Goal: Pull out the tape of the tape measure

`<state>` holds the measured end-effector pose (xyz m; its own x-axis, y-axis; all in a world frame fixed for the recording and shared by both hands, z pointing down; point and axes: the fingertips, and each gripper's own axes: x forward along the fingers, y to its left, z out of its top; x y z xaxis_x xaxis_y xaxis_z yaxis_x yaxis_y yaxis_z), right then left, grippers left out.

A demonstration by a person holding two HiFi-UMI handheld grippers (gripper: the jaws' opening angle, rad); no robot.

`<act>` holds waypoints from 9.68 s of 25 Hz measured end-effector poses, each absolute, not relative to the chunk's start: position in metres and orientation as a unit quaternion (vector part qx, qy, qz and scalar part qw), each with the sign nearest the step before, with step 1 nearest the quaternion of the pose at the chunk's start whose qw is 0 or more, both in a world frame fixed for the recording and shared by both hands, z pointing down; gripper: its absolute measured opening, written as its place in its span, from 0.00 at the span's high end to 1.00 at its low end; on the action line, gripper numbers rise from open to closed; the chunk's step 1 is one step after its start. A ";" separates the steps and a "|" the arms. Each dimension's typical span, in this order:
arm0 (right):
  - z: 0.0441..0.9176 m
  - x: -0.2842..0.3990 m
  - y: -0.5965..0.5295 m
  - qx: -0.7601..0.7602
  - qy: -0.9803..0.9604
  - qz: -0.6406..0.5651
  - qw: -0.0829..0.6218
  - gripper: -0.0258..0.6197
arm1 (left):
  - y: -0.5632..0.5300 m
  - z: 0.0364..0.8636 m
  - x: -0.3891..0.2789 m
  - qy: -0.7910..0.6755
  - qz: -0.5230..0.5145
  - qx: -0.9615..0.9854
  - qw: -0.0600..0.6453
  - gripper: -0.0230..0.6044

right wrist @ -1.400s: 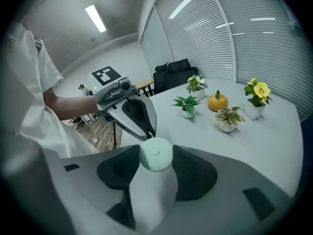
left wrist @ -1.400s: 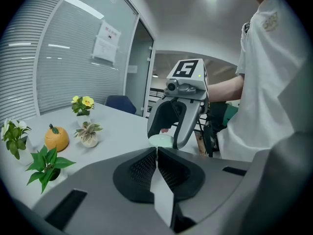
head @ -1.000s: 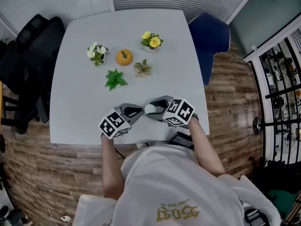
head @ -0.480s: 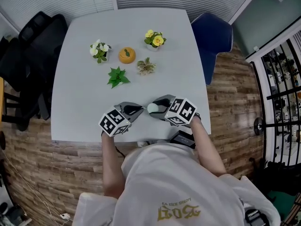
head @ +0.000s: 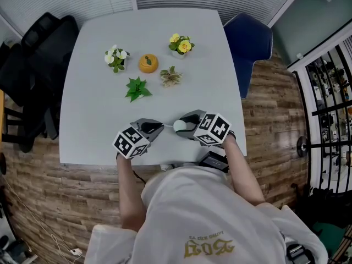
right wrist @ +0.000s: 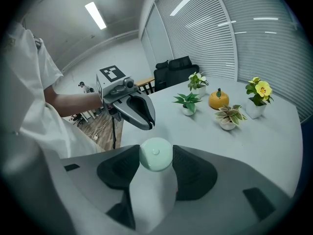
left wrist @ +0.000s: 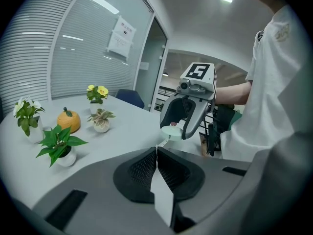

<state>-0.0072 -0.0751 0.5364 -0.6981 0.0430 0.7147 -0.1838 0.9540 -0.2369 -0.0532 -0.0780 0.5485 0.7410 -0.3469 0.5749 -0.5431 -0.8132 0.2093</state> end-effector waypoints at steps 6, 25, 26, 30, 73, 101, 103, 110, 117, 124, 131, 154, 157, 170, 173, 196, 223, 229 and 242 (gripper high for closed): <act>0.541 -0.004 -0.075 0.038 -0.908 0.154 0.388 0.61 | -0.077 0.553 -0.058 -0.245 0.270 0.911 0.194 0.95; 0.546 0.009 -0.077 0.044 -0.905 0.169 0.388 0.61 | -0.071 0.560 -0.075 -0.257 0.278 0.899 0.218 0.95; 0.546 0.009 -0.077 0.044 -0.905 0.170 0.388 0.61 | -0.071 0.561 -0.075 -0.257 0.279 0.899 0.218 0.95; 0.547 0.010 -0.078 0.043 -0.904 0.173 0.389 0.61 | -0.071 0.563 -0.076 -0.256 0.282 0.898 0.221 0.95; 0.563 0.042 -0.086 0.059 -0.890 0.193 0.409 0.61 | -0.066 0.576 -0.114 -0.295 0.285 0.873 0.263 0.95; 0.580 0.054 -0.096 0.070 -0.878 0.221 0.419 0.61 | -0.068 0.595 -0.146 -0.319 0.291 0.852 0.298 0.95; 0.582 0.054 -0.097 0.070 -0.876 0.223 0.421 0.61 | -0.068 0.597 -0.148 -0.319 0.291 0.851 0.301 0.95; 0.589 0.059 -0.100 0.073 -0.871 0.230 0.428 0.61 | -0.067 0.604 -0.157 -0.324 0.292 0.844 0.313 0.95; 0.596 0.066 -0.105 0.075 -0.865 0.237 0.435 0.61 | -0.067 0.611 -0.166 -0.333 0.292 0.835 0.326 0.95; 0.605 0.075 -0.111 0.076 -0.860 0.250 0.438 0.61 | -0.065 0.621 -0.177 -0.341 0.295 0.825 0.342 0.95; 0.606 0.079 -0.113 0.070 -0.857 0.253 0.444 0.61 | -0.064 0.628 -0.180 -0.345 0.303 0.815 0.354 0.95; 0.611 0.098 -0.127 0.079 -0.848 0.275 0.446 0.61 | -0.062 0.637 -0.206 -0.375 0.311 0.791 0.370 0.95; 0.612 0.100 -0.127 0.080 -0.848 0.276 0.446 0.61 | -0.061 0.639 -0.207 -0.375 0.313 0.790 0.372 0.95; 0.614 0.105 -0.128 0.082 -0.846 0.279 0.447 0.61 | -0.059 0.640 -0.210 -0.376 0.319 0.784 0.376 0.95; 0.614 0.106 -0.128 0.080 -0.845 0.278 0.450 0.61 | -0.057 0.640 -0.211 -0.379 0.321 0.781 0.379 0.95; 0.624 0.099 -0.140 0.089 -0.848 0.246 0.461 0.61 | -0.063 0.647 -0.213 -0.387 0.343 0.766 0.382 0.95; 0.649 0.100 -0.144 0.116 -0.837 0.146 0.515 0.61 | -0.069 0.664 -0.215 -0.400 0.402 0.740 0.362 0.94; 0.652 0.101 -0.143 0.122 -0.834 0.158 0.515 0.58 | -0.069 0.665 -0.218 -0.408 0.402 0.736 0.360 0.94; 0.589 0.086 -0.167 0.250 -0.876 0.224 0.346 0.57 | -0.079 0.640 -0.229 -0.479 0.347 0.734 0.333 0.67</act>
<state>0.0860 -0.1675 0.5890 -0.6349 -0.2829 0.7190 -0.5935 0.7743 -0.2194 -0.2285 -0.0789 0.6402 0.2998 -0.4719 0.8291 -0.9347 -0.3191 0.1563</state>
